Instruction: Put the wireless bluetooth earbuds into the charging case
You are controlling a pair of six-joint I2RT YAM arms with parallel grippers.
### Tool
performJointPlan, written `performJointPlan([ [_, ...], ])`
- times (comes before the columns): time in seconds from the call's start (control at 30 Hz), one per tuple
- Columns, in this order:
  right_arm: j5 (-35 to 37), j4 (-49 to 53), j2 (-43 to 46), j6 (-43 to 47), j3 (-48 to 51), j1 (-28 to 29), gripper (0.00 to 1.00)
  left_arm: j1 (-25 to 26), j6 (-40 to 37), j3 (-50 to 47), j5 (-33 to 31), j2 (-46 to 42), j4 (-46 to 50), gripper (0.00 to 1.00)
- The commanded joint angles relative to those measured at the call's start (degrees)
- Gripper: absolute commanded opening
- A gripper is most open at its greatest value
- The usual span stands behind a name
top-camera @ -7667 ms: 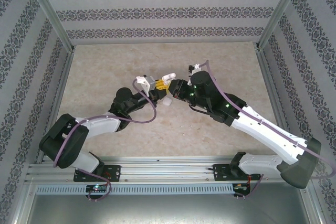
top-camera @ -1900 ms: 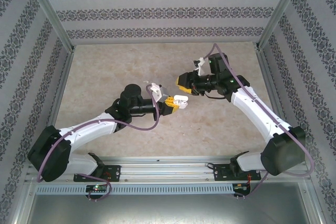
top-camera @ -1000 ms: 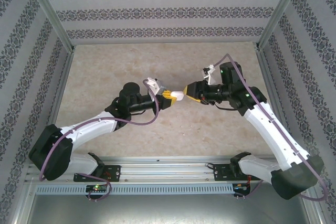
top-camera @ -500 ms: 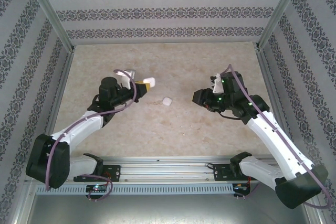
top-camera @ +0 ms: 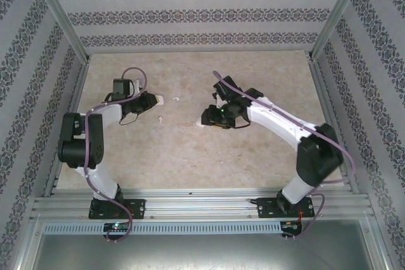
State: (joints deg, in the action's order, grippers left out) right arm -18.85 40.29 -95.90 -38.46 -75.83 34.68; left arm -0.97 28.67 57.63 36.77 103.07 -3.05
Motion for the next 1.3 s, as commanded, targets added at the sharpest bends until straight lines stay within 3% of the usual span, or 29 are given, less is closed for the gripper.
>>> performJointPlan([
  [0.0,2.1,5.2,-5.3,6.1,-6.0,0.3,0.5,-0.3,-3.3,5.6,-1.2,3.6,8.1,0.05],
  [0.33,3.3,12.4,-18.9,14.1,-19.0,-0.1,0.53,-0.3,-8.8,11.6,-7.5,9.1,18.4,0.21],
  [0.47,2.8,12.1,-20.9,15.3,-20.5,-0.4,0.55,-0.3,-10.8,13.4,-10.0,8.5,23.0,0.35],
  [0.67,3.8,14.7,-25.7,19.8,-26.2,-1.1,0.6,-0.3,-13.4,16.4,-14.7,4.9,29.1,0.48],
  [1.0,5.6,20.1,-34.8,27.8,-35.9,-2.2,0.67,0.3,-15.0,15.2,-17.7,-4.2,32.9,0.5],
  [1.27,0.4,17.6,-37.0,27.4,-33.1,-1.8,0.69,3.0,-15.3,10.3,-16.3,-8.6,31.9,0.5],
])
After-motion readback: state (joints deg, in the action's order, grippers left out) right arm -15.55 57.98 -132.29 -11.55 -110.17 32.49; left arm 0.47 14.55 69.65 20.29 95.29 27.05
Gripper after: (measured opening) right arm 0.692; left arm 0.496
